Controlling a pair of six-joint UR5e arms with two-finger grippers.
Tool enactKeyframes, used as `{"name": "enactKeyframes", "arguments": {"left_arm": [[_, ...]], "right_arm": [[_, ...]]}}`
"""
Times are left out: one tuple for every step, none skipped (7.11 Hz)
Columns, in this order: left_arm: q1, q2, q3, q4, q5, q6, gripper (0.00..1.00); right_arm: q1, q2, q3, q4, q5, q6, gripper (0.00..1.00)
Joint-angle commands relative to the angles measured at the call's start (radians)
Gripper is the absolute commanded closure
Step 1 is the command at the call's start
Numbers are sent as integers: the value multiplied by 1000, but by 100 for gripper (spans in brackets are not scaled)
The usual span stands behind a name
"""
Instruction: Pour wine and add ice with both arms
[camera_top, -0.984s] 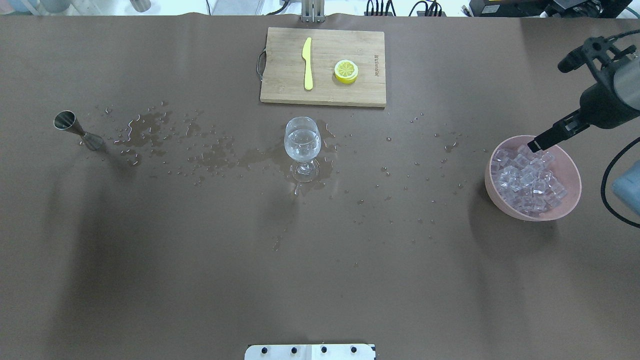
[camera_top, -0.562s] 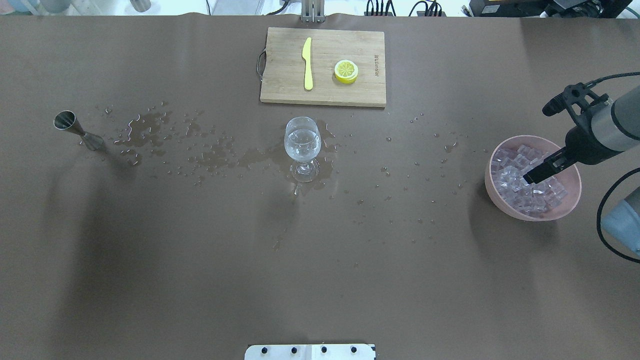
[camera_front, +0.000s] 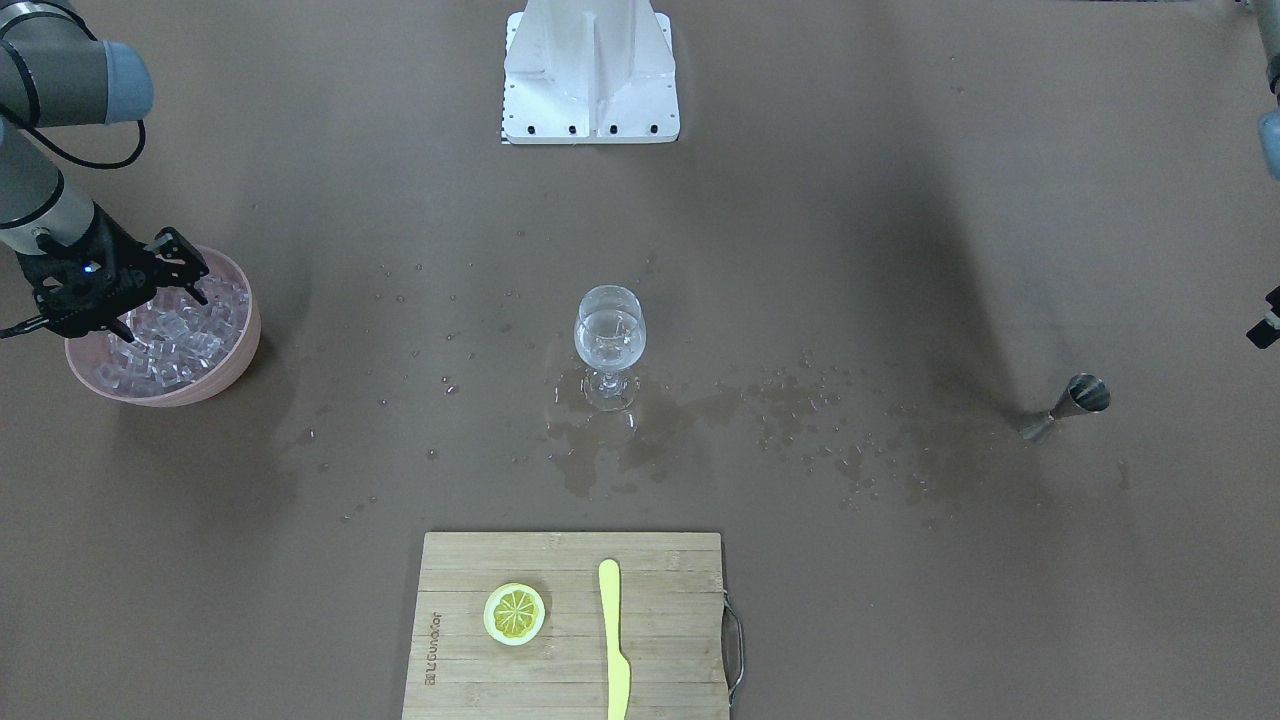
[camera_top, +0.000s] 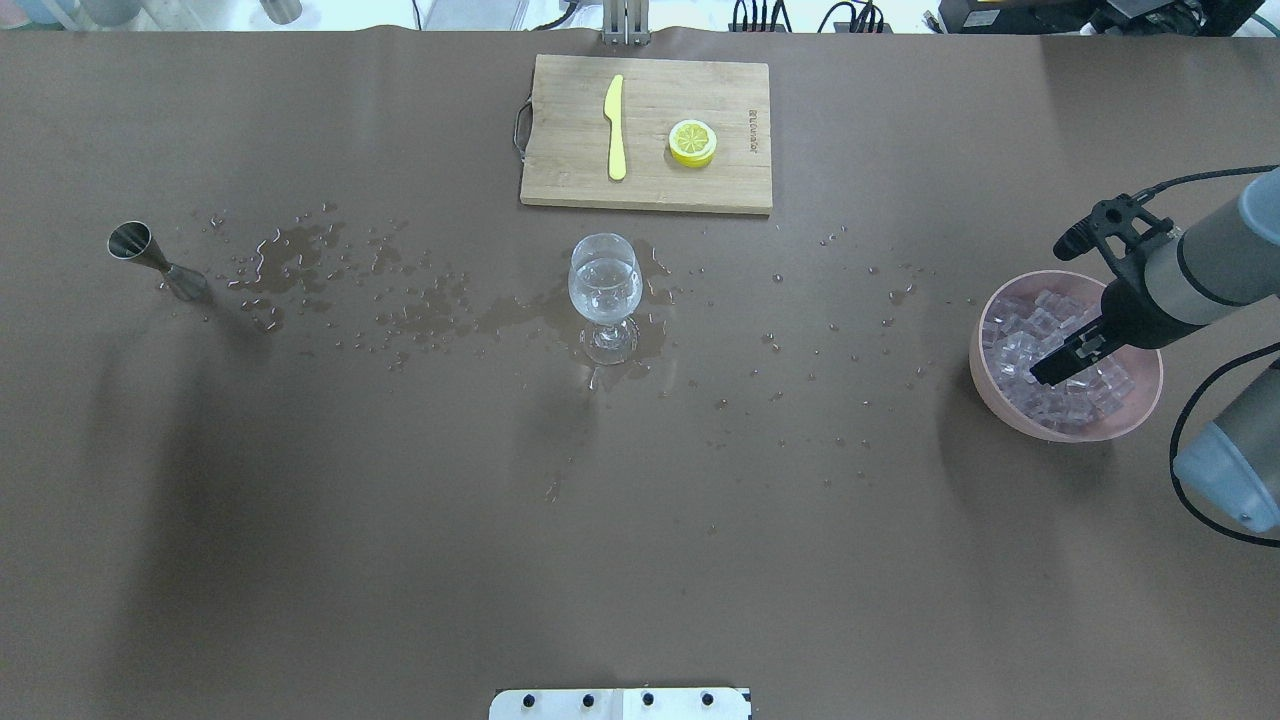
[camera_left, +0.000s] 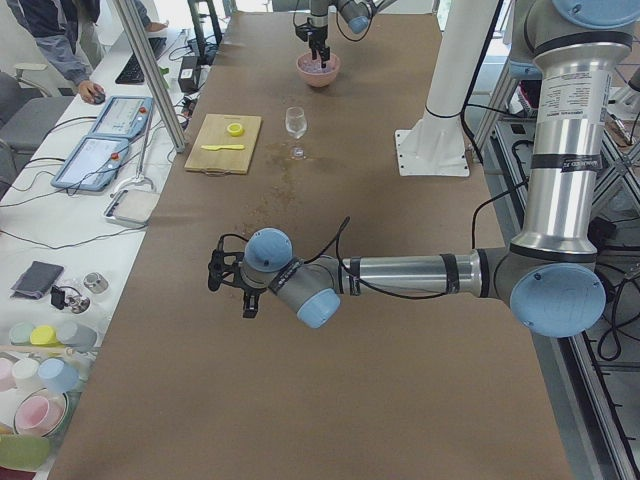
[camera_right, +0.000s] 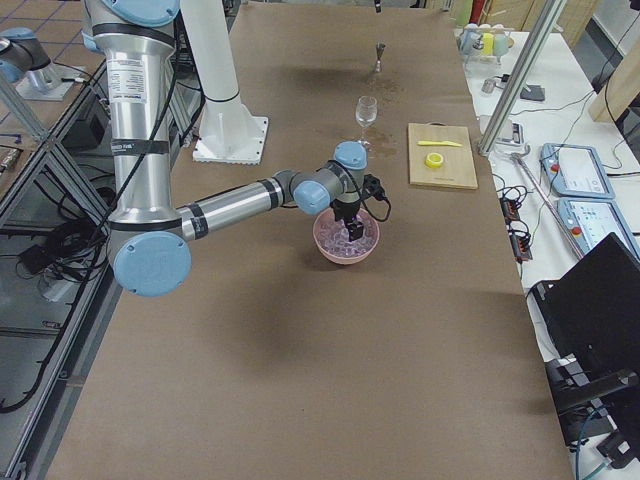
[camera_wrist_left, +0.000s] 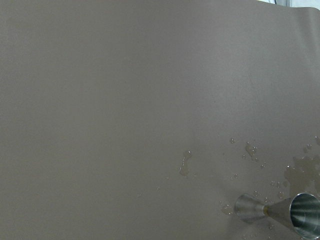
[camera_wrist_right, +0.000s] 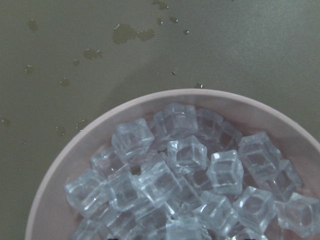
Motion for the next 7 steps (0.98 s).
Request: {"name": "enactKeyframes", "arguments": {"left_arm": [[0,0,-1,0,0,-1,2],[0,0,-1,0,0,-2,2],[0,0,-1,0,0,-4,2],[0,0,-1,0,0,-5,2],[0,1,-1,-2,0,-5,2],[0,4,-1,-3,0,-5,2],[0,3,-1,-3,0,-5,2]], "right_arm": [[-4,-13,-6,-1,-4,-4,95],[-5,-7,-7,-3,-1,-5,100],[-5,1,-9,-7,-1,-1,100],[-4,4,-1,-7,9,0,100],[43,7,55,-24,42,0,100],[70,49,124,-120,88,3,100],[55,188,137,-249,82,88,100]]}}
